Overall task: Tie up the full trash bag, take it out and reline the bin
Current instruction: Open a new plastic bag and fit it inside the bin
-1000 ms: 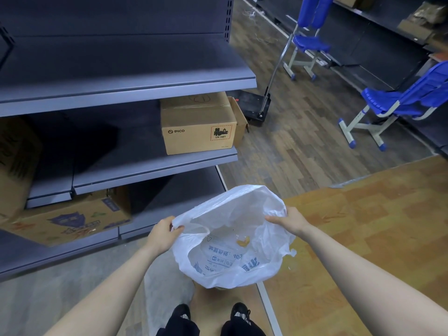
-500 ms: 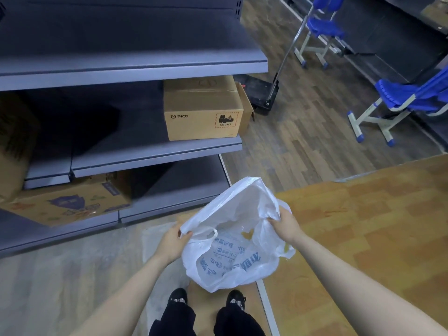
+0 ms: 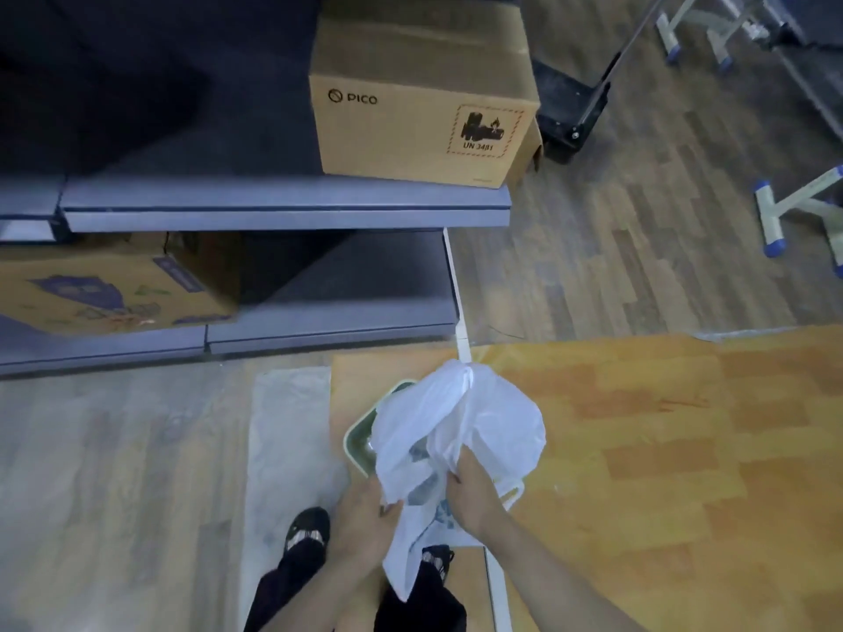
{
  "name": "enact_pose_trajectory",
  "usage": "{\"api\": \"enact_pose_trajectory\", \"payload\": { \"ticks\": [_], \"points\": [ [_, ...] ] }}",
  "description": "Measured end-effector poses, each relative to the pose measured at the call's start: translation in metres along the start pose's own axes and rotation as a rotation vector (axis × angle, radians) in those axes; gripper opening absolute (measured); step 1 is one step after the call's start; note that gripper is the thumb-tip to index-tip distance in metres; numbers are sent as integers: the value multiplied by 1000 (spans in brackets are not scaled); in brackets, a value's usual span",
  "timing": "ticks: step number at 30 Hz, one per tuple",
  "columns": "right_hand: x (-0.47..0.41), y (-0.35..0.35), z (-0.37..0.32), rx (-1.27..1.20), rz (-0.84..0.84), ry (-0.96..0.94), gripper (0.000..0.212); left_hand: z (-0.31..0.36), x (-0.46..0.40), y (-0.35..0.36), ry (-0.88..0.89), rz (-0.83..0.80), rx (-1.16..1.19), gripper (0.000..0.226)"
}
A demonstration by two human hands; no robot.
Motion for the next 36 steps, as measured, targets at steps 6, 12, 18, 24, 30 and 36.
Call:
{"api": "enact_pose_trajectory", "payload": {
  "ticks": [6, 12, 18, 24, 30, 36],
  "points": [
    [12, 8, -9, -473, -142, 51, 41, 18, 31, 37, -112, -133, 112, 48],
    [20, 15, 8, -521, -183, 61, 41, 13, 14, 48, -100, 67, 137, 34],
    [6, 28, 13, -438, -225, 23, 35, 21, -4, 34, -32, 208, -121, 7],
    [-13, 19, 40, 274, -115, -119, 53, 10, -50, 26, 27, 235, -147, 21],
    [-16, -5, 95, 740, -9, -193, 99, 2, -69, 12, 188, 366, -147, 25],
    [-29, -17, 155, 847, 70, 57, 135, -14, -109, -1, 337, 562, -92, 22]
  ]
}}
Point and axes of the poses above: each hand's wrist, its own x-axis away from the middle knuckle, its own y-axis out of the palm, z = x × y, the point moved 3 cm from there along -x, towards the middle knuckle, and after that the axes turned 14 degrees about -y, right-handed, at the moved point
